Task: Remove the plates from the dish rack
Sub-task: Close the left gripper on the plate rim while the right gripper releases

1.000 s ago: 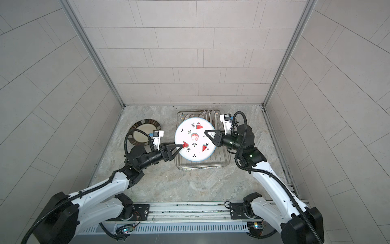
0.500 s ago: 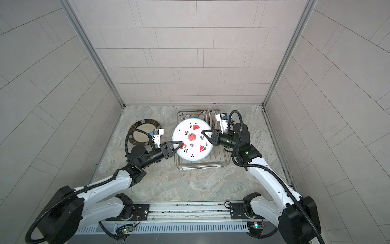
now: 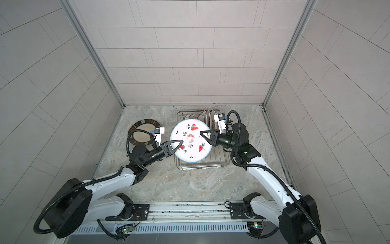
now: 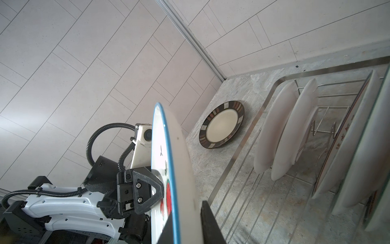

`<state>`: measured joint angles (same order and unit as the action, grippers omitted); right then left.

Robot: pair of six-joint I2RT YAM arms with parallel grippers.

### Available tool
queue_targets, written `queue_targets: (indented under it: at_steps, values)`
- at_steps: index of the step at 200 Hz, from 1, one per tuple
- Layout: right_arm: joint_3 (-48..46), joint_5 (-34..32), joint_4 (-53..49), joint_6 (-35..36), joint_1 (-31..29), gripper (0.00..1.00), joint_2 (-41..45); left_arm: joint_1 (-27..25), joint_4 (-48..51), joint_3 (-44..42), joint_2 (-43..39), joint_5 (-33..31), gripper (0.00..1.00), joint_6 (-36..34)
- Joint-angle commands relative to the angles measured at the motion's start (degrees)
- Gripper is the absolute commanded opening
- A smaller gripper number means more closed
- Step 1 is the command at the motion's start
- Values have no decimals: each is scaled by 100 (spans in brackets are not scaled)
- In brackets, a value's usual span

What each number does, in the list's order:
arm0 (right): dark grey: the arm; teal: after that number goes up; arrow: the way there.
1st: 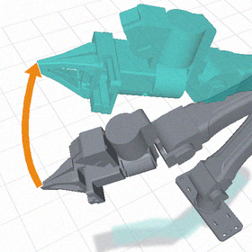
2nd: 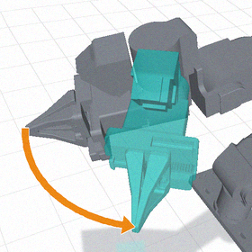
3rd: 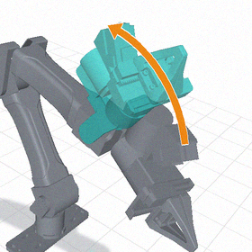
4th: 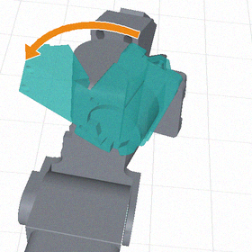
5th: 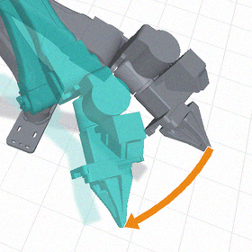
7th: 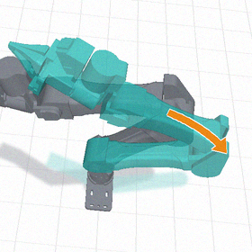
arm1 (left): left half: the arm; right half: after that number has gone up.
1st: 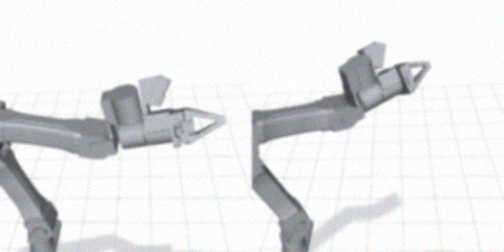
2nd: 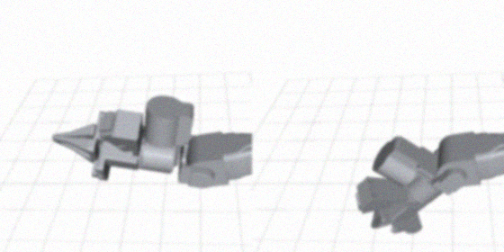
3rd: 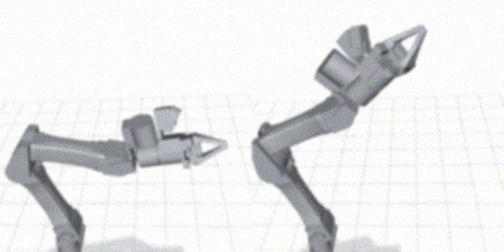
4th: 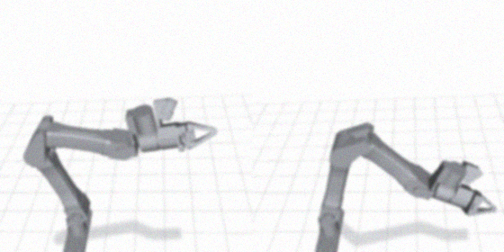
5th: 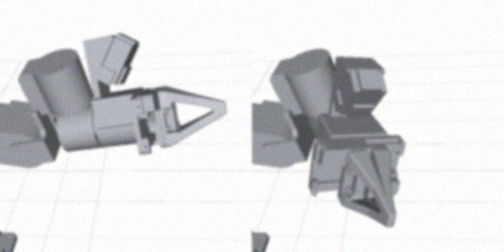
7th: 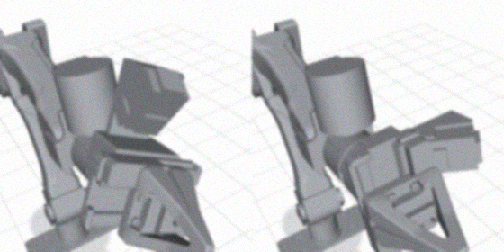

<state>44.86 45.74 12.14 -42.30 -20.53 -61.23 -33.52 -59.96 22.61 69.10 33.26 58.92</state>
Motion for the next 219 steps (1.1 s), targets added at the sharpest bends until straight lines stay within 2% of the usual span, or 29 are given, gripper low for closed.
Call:
queue_targets:
  at_steps: [1, 10, 34, 68, 77, 93, 110, 136, 178, 219]
  values:
    - [384, -108, -48, 289, -205, 25, 43, -56, -284, 164, -59, 187, 6, -54]
    - [398, -180, -126, 344, -247, 28, 39, -58, -235, 182, -72, 160, 3, -77]
    - [414, -295, -277, 418, -288, 36, 26, -57, -178, 192, -80, 19, 3, -81]
    - [460, -438, -507, 538, -301, 53, -9, -52, -141, 162, -184, -213, 3, -77]
    - [480, -404, -532, 582, -311, 61, -29, -57, -97, 149, -237, -305, 2, -80]
    - [588, -291, -727, 703, -387, 84, -112, -45, -155, 80, -317, -509, 2, -86]
    - [703, -237, -928, 748, -475, 94, -194, -39, -213, 7, -407, -706, 2, -46]
    - [765, -646, -1262, 902, -560, 100, -149, -20, -3, -50, -668, -922, 1, -79]
    - [427, -1978, -1571, 1181, -592, 100, 583, 96, 208, -204, -972, -1445, 1, -137]
    - [-33, -2440, -1334, 1538, -609, 99, 1437, 581, 42, -455, -1176, -1733, 1, 182]
